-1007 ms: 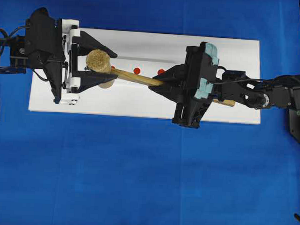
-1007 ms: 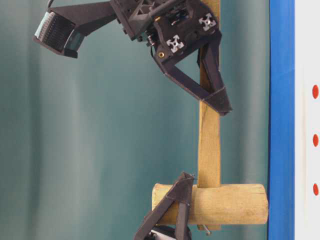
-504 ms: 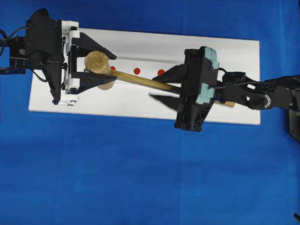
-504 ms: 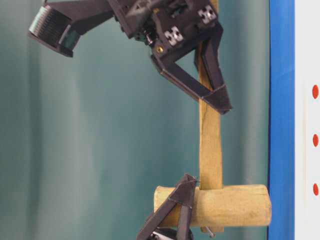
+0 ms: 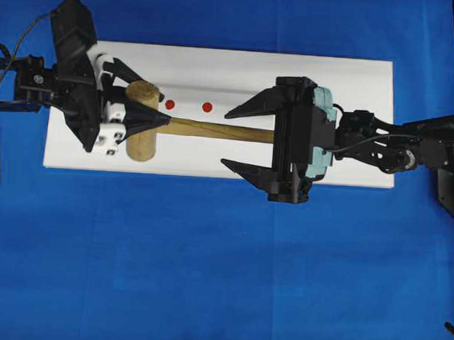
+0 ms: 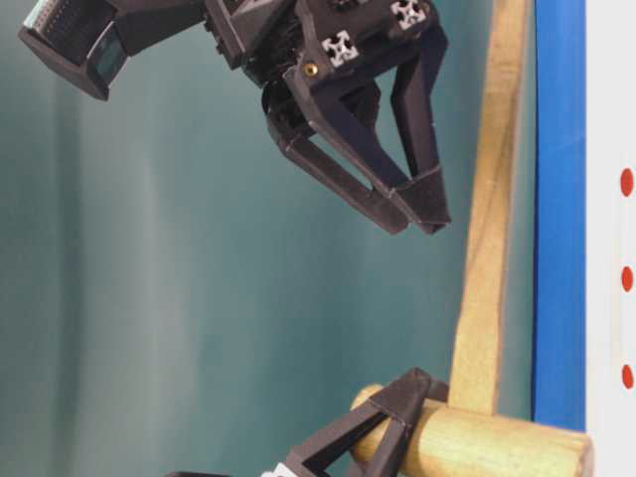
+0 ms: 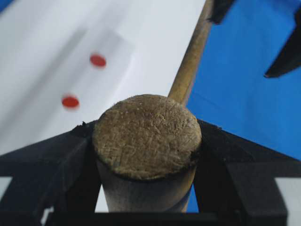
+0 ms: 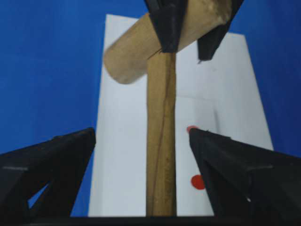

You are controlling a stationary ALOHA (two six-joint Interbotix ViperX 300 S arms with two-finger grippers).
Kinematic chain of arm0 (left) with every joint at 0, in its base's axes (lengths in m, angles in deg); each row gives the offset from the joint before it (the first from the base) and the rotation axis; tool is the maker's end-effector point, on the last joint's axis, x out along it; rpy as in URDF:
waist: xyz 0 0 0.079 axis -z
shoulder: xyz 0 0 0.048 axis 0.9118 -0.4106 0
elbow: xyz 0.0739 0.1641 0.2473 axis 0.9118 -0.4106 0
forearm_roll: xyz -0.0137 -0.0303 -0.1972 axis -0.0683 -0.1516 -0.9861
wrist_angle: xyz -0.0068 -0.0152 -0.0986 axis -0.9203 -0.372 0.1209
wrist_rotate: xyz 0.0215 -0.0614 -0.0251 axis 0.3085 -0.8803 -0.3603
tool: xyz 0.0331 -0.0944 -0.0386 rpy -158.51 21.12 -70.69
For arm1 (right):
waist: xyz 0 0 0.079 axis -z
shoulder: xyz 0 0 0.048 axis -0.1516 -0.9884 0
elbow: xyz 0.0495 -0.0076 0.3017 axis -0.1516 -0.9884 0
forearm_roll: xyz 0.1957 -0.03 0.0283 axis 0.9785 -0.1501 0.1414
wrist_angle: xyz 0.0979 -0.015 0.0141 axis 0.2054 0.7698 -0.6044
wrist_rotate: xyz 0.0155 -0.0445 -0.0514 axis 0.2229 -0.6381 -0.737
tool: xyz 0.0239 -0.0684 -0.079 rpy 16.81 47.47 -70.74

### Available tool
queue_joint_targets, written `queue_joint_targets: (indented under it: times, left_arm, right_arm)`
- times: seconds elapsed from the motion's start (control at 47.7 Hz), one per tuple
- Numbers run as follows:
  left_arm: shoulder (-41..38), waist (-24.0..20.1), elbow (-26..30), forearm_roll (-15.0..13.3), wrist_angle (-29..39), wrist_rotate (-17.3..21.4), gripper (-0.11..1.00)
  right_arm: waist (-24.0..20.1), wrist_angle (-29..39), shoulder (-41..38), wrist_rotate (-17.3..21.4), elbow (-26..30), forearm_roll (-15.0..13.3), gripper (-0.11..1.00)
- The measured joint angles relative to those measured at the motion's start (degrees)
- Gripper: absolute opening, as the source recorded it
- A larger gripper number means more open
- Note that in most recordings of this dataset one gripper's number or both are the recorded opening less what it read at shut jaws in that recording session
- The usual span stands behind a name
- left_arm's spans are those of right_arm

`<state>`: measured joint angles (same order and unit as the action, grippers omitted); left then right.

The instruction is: Hit the mark with a hammer.

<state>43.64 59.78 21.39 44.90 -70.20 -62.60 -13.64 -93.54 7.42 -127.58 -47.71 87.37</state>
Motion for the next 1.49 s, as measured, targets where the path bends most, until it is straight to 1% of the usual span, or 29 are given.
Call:
queue_joint_targets:
  times: [0.126,0.231,0.315,0.378,0.462,0.608,0.797,0.881,0.923,1.007,1.112,1.154,1.196,1.217,1.385,1.49]
  left_arm:
    - [0.7,0.0,0.0,0.0,1.1,-11.3,0.45]
    - [1.1,0.4,0.0,0.1,1.1,-18.1,0.45]
    - [1.1,0.9,0.0,0.0,1.1,-21.5,0.45]
    - [1.1,1.6,0.0,0.1,1.3,-23.2,0.45]
    - [1.1,2.5,0.0,0.1,1.4,-24.7,0.45]
    - [1.1,3.2,0.0,0.2,1.4,-25.4,0.45]
    - [1.1,3.6,0.1,0.1,1.4,-25.3,0.45]
    - [1.1,3.6,0.1,0.1,1.4,-25.4,0.45]
    - [1.1,3.7,0.0,0.1,1.4,-25.4,0.45]
    - [1.1,3.6,0.1,0.2,1.4,-25.4,0.45]
    - [1.1,3.6,0.2,0.1,1.4,-25.3,0.45]
    - [1.1,3.7,0.2,0.2,1.5,-25.2,0.45]
    - [1.1,3.6,0.3,0.1,1.7,-25.0,0.45]
    - [1.1,3.6,0.3,0.2,1.9,-25.0,0.45]
    - [1.1,3.6,0.5,0.4,2.0,-23.6,0.45]
    - [0.7,3.7,0.8,0.4,2.1,-21.6,0.45]
  right_arm:
    - [-0.1,-0.4,0.0,-2.0,0.0,-1.8,0.9]
    - [0.0,-1.1,-0.2,-4.3,0.0,-2.3,0.9]
    - [-0.1,-1.5,-1.2,-6.5,0.0,-2.3,0.9]
    - [-0.1,-1.5,-2.0,-7.7,0.0,-2.4,0.9]
    - [0.0,-1.6,-2.7,-8.3,0.3,-2.4,0.9]
    - [0.0,-1.7,-4.3,-8.5,0.9,-2.4,0.9]
    - [1.3,-1.7,-7.8,-8.7,1.1,-2.4,0.89]
    - [1.4,-1.8,-8.2,-8.7,1.4,-2.6,0.86]
    - [1.3,-1.9,-8.2,-8.8,1.6,-2.9,0.8]
    - [1.2,-2.3,-8.2,-8.8,1.6,-3.5,0.57]
    - [1.2,-2.5,-8.2,-8.8,1.7,-4.0,0.25]
    - [1.1,-2.5,-8.2,-8.8,1.7,-4.1,0.16]
    - [1.1,-2.4,-8.2,-8.8,1.7,-4.1,0.09]
    - [1.1,-2.3,-8.2,-8.9,1.7,-4.1,0.07]
    - [1.2,-1.8,-8.2,-8.9,1.7,-4.2,0.08]
    - [1.2,-1.6,-8.2,-8.8,1.6,-4.2,0.08]
